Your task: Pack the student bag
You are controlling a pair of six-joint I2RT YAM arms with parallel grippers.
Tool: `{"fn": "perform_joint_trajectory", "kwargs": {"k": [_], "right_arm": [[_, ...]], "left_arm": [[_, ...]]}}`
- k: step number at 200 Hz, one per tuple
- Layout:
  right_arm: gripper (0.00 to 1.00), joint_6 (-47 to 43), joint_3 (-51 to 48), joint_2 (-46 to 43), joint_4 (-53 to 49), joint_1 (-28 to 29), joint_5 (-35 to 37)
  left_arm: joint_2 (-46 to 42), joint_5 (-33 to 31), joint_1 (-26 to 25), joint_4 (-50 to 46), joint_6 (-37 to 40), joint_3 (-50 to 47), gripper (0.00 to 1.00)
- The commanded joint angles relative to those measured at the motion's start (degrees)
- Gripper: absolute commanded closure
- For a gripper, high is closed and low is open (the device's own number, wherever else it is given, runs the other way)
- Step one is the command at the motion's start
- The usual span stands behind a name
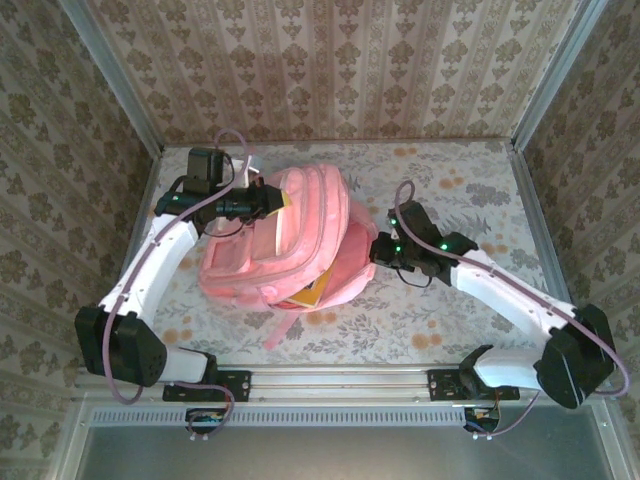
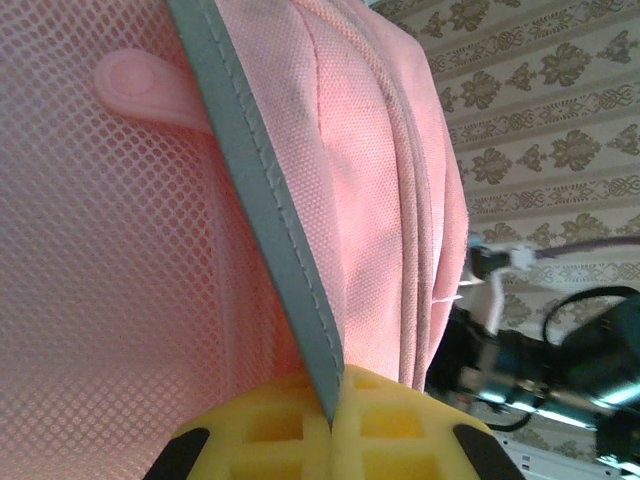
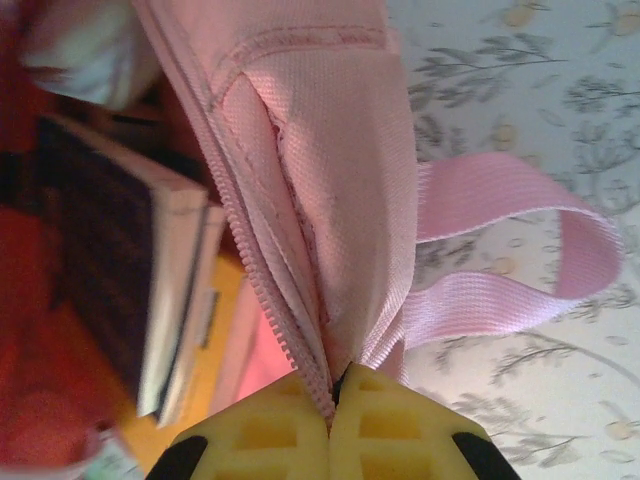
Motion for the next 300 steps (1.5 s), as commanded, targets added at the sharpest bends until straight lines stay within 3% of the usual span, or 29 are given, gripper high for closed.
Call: {"fn": "perform_joint_trajectory", "kwargs": {"k": [1,46,79,128,168,187,208,237,257,300], "right_arm": [[1.00,2.24,4.52,-5.33,-3.27,0.19,-5.40],[1.00,-8.18,6.82,-12.28,-9.29,0.40,-7.46],[1.00,-12.18,5.63,-16.59,-8.58,0.40,-12.75],[1.00,-0.69,9.86,-17.65,-4.33,-1.41,-18.94],[1.00,6.39,14.99,-16.96,6.75,-3.69,-23.12],[1.00,7.33,17.02,-16.07,6.34,-6.19,-21.40],[1.00,14.18,14.22,-15.15,9.70,-11.39,-20.76],[1.00,20.17,14.81,-10.73,11.03,-15.99,-19.33],[1.00,23.01,21.40,-6.08,14.02,-15.08,-22.69],[1.00,18.19,41.14,-1.00,9.02,-9.80,-21.75]], "left_arm": [[1.12,0.15,1.64,2.69,0.69,3.79,1.00],[1.70,1.03,6.44,9.39,-6.92,3.23,1.00],[1.53,2.67,10.90,15.90,-14.10,0.58,1.00],[-0.65,2.79,13.47,19.36,-18.09,-2.12,1.00],[-1.49,2.10,14.52,19.01,-17.83,-3.59,1.00],[-1.75,2.19,14.60,19.32,-17.62,-4.53,1.00],[-1.67,2.97,14.21,19.84,-17.39,-5.40,1.00],[-0.96,5.72,10.12,21.09,-16.60,-5.10,1.00],[-1.15,6.52,7.47,20.25,-15.64,-3.24,1.00],[-2.35,5.67,4.72,20.95,-16.94,-2.00,1.00]]}}
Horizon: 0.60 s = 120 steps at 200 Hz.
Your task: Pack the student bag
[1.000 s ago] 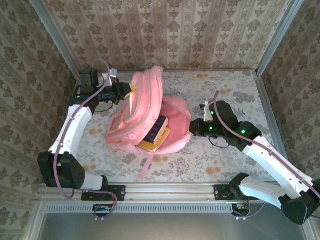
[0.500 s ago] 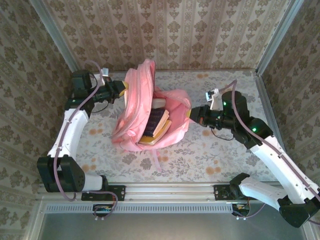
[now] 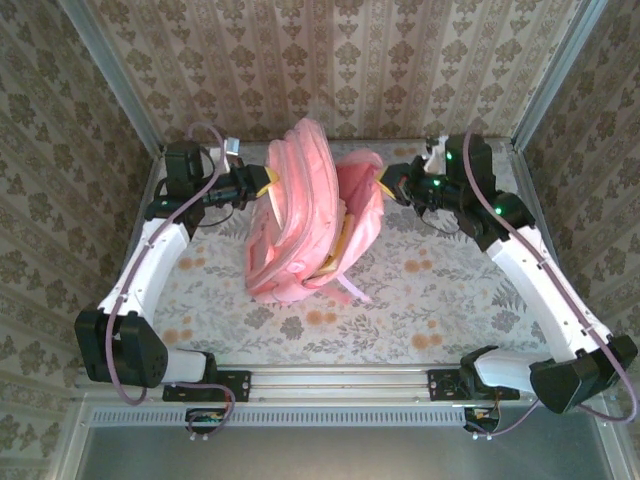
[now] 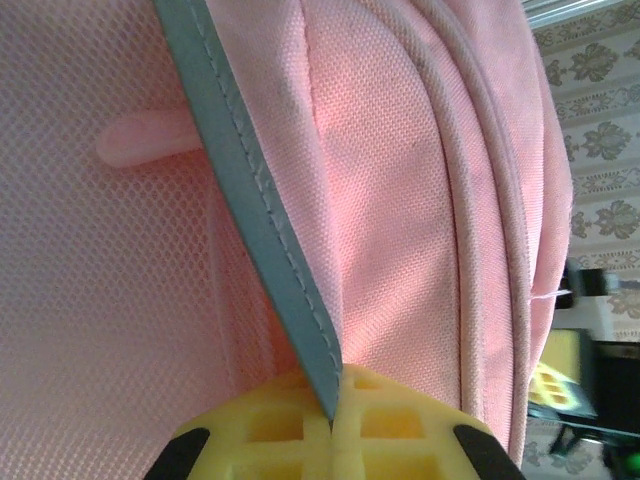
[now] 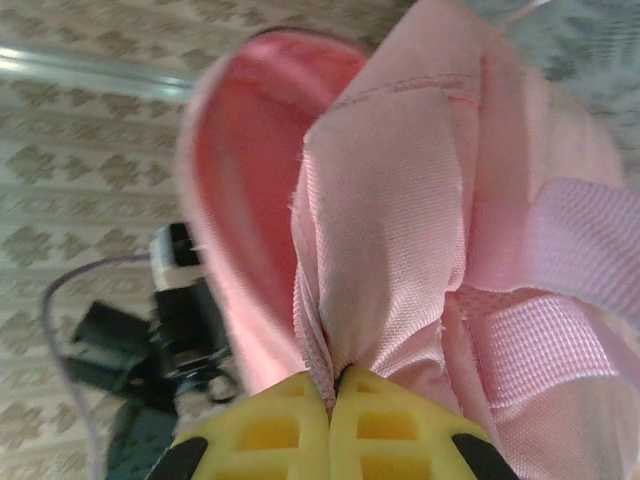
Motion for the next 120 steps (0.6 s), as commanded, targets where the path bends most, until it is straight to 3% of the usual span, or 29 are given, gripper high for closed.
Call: {"fn": "perform_joint_trajectory", "kwargs": {"k": [1,53,89,120], "right_arm": [[1.00,0.31,13.22,-1.75,9.65,1.71,-2.61],[1.00,-6.22,17.64,-1.22,1.92,2.77,2.67],[1.00,-12.04,16.74,-0.79,-7.16,-1.03,7.32],[1.00,-18.30,18.38,-0.83,-15.05,-2.06,16.24]], "left_arm": [[-1.05,-0.44,-0.86,0.95,0.45,2.31,1.00],[-3.79,1.53,-0.17,6.43,-3.47,-0.93,1.00],[-8.98,1.83,3.20,11.18,-8.72,-5.60,1.00],[-10.36,2.19,3.20,16.25,-12.20,-9.71,1.00]]}}
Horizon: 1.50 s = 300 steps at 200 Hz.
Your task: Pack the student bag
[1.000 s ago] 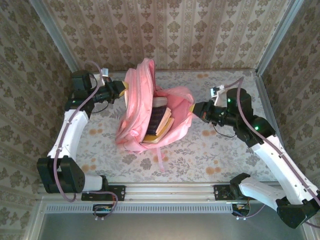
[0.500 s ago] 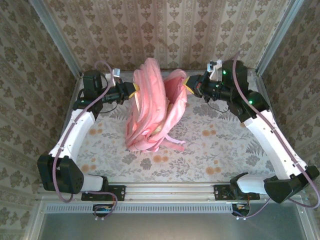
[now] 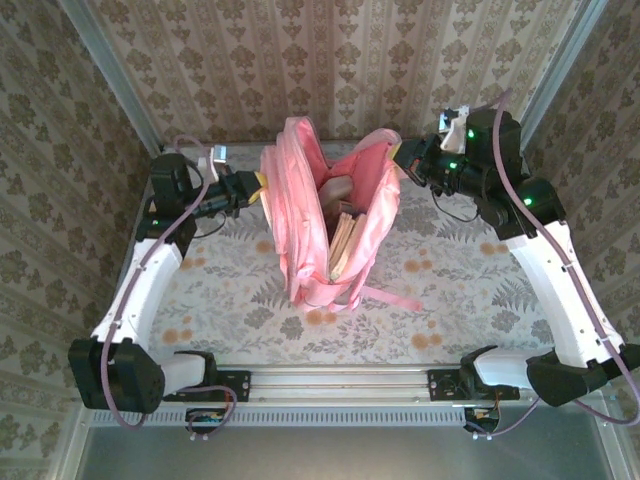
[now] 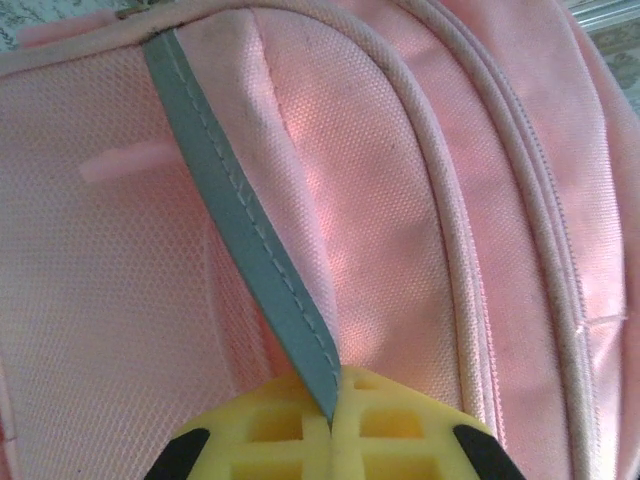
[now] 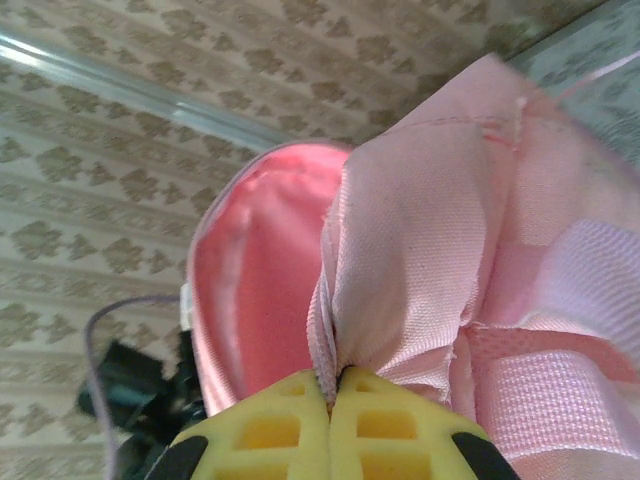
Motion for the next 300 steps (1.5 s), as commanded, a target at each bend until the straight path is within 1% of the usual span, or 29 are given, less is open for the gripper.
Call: {"fn": "perform_joint_trajectory", "kwargs": {"k": [1,19,28,48,67,74,84,95,106,116,126,148,157,171,187,202,212,217,219,222,232,253,272,280,291,300], "right_arm": [[1.00,-7.20,4.25,-2.23,-2.57,-0.78,8.96],[1.00,-9.84,4.26,-2.80,-5.15,-0.93,15.11],[1.00,-10.31,4.29,-2.58,-6.36,-1.21,16.73],[1.00,-9.96,4.71,-1.04,-7.17,-1.40,13.31],[1.00,-9.11,4.91,0.18,-7.57,-1.32,10.34],[1.00,-9.01,4.03,0.13,-7.25,-1.34,9.69],[1.00,-9.16,2.01,-0.07,-6.62,-1.28,9.07],[1.00,-9.64,-1.46,-1.09,-5.40,-1.07,8.37],[1.00,-10.01,-6.82,-2.77,-2.98,-0.56,7.76],[1.00,-10.28,-12.22,-4.70,-0.07,0.40,7.56],[1.00,-10.15,-17.84,-6.74,2.68,1.70,8.48],[1.00,-10.25,-31.30,-11.79,11.54,7.33,12.40],[1.00,-9.98,-35.85,-12.47,13.71,9.16,13.81],[1.00,-8.55,-41.67,-12.29,16.89,10.76,13.74],[1.00,-7.23,-46.93,-10.68,20.46,12.41,14.08],[1.00,-6.54,-50.08,-9.12,22.12,13.86,16.91],[1.00,-5.66,-52.01,-8.40,23.60,14.11,18.11],[1.00,-5.19,-53.01,-8.11,24.62,14.21,18.48],[1.00,-4.95,-53.47,-7.94,25.09,14.24,18.62],[1.00,-4.59,-53.95,-7.74,25.68,14.23,18.80],[1.00,-3.49,-55.48,-6.76,28.06,14.28,18.42],[1.00,-2.74,-55.48,-3.28,30.79,15.01,16.21],[1.00,-2.96,-54.97,-1.23,31.31,16.61,16.11],[0.98,-3.06,-55.32,-0.70,32.03,17.28,15.95],[0.96,-3.29,-55.70,-0.13,31.64,17.70,16.45],[0.96,-3.47,-55.70,-0.10,29.73,17.69,18.38]], "left_arm": [[-2.23,0.71,0.61,9.49,-4.43,-2.09,1.00],[-2.78,1.09,0.82,13.23,-7.10,-3.44,1.00],[-3.03,1.18,0.78,13.90,-7.74,-3.21,1.00],[-3.04,0.51,1.02,12.01,-6.87,-0.14,1.00],[-3.14,-1.74,1.48,10.14,-6.13,4.60,1.00],[-3.08,-3.00,1.48,7.62,-4.56,7.63,1.00],[-2.59,-5.56,1.05,2.22,-0.28,12.51,1.00],[-0.75,-7.81,0.51,-3.97,4.16,18.86,1.00],[2.78,-8.53,-0.02,-7.47,7.06,24.81,1.00],[6.71,-8.30,-0.45,-9.93,7.92,29.54,1.00],[10.92,-6.89,-0.96,-9.61,7.88,33.48,1.00],[18.73,-6.52,-4.26,-16.00,13.44,42.18,1.00],[21.42,-6.14,-6.09,-18.43,15.87,44.51,1.00],[25.06,-5.29,-9.04,-21.96,19.25,46.67,1.00],[27.58,-4.07,-12.09,-23.41,21.53,45.68,1.00],[28.97,-3.79,-15.24,-23.88,23.28,42.94,1.00],[29.55,-3.47,-17.31,-24.64,24.80,41.34,1.00],[29.73,-3.48,-17.49,-24.93,25.36,40.49,1.00],[29.80,-3.41,-18.91,-24.91,25.54,40.16,1.00],[29.75,-3.40,-19.67,-24.88,25.71,39.47,1.00],[29.43,-3.26,-20.84,-24.12,25.89,37.00,1.00],[27.93,-3.45,-21.12,-23.15,26.21,31.56,1.00],[26.67,-3.62,-20.52,-25.06,28.18,27.77,1.00],[26.30,-3.33,-20.25,-25.42,28.60,26.23,1.00],[25.81,-2.68,-19.92,-25.43,28.71,24.08,1.00],[25.45,-2.56,-19.84,-24.98,28.81,22.48,1.00]]}}
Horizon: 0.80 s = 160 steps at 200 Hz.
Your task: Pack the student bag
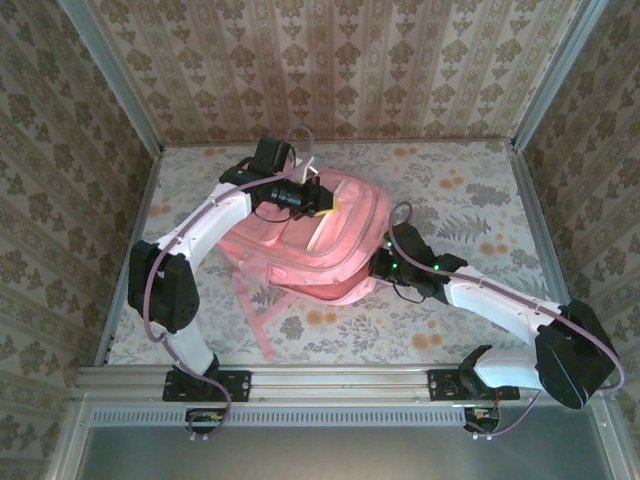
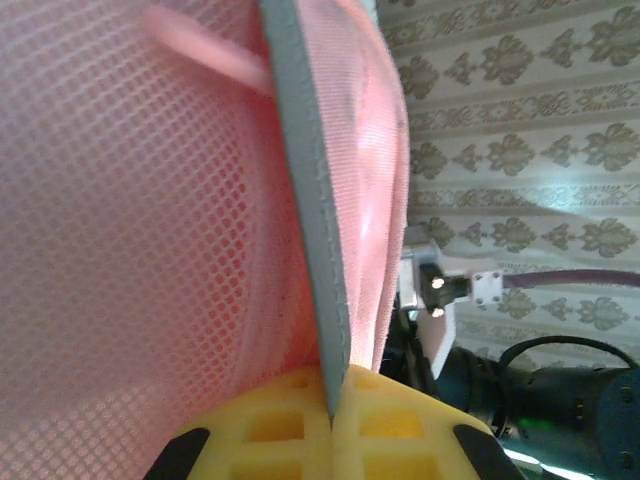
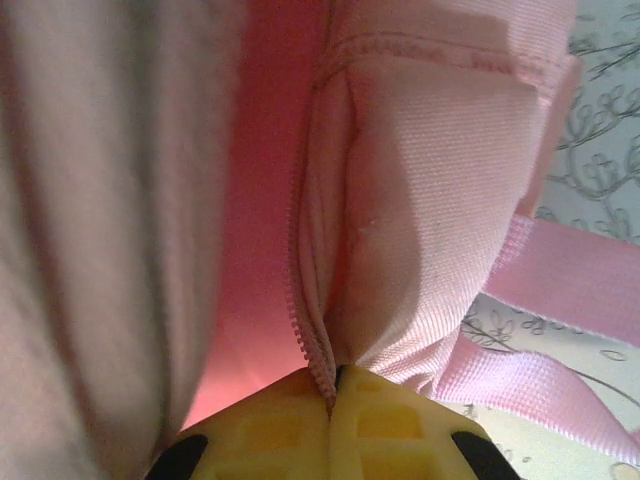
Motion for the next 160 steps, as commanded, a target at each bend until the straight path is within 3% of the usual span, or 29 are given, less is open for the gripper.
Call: {"fn": "perform_joint_trajectory", "kwargs": {"k": [1,30,56,69,88,112,127,160], "right_arm": [[0.96,0.09,-0.45,0.79,1.49,1.29,0.96],[0.86,-1.03,-2.30,-1.72,-0.40,0.52,4.83],[0.74,-3.33,-3.46,-3.02,3.86,0.59,-0.85],[0.56,-4.20,-2.56,-2.87,1.47,0.61,-1.71],[0.25,-4.90,-1.07,-5.82,-6.10,0.36,5.10],[0.07,-7.26,-1.32,-13.02,-9.22,-1.49,12.94],[0.04,-8.69,-0.59,-14.74,-8.41,-4.72,11.57],[0.07,-8.54,2.43,-7.52,-1.47,-15.11,-4.16]], "left_arm": [[-4.91,2.25,1.08,2.57,2.73,-2.61,1.00],[-2.98,3.33,0.69,5.31,1.49,-5.92,1.00],[-2.23,2.99,0.76,5.33,1.90,-5.47,1.00],[-3.11,2.03,0.76,2.67,4.06,-5.11,1.00],[-5.04,-0.53,0.76,-1.95,7.97,-6.39,1.00],[-7.53,-3.12,0.39,-3.48,10.32,-11.36,1.00],[-7.95,-4.85,-0.89,-4.11,11.62,-13.73,1.00],[-8.13,-4.94,-3.11,-4.62,11.99,-16.05,1.00]]}}
